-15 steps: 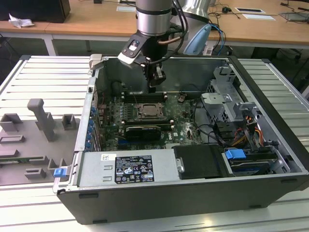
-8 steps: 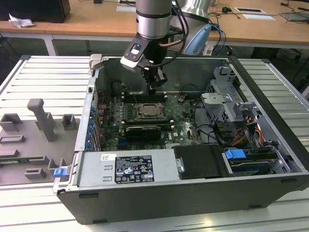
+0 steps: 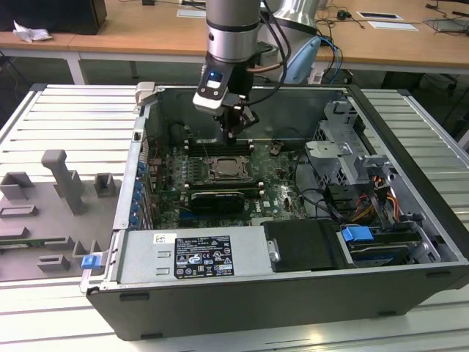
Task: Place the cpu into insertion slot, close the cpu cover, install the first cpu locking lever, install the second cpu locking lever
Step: 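Install the first cpu locking lever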
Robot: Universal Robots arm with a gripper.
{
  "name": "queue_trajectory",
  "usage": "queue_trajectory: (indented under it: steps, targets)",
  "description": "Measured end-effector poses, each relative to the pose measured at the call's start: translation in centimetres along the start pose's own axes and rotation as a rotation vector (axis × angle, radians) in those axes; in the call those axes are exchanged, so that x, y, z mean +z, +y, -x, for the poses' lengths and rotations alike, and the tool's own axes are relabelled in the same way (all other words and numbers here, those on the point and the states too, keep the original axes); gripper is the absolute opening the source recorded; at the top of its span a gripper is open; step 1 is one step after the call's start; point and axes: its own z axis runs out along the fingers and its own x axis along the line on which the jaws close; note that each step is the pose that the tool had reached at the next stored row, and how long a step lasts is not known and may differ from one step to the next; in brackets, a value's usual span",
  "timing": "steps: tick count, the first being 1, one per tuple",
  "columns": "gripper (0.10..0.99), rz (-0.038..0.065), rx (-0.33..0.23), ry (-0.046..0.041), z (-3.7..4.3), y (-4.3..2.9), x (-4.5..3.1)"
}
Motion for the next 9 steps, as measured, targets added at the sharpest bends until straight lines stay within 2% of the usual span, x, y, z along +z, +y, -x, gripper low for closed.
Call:
queue_trajectory:
  steps: [9]
  targets:
    - [0.106, 0.005, -0.21, 0.0046, -0.01, 0.0, 0.19]
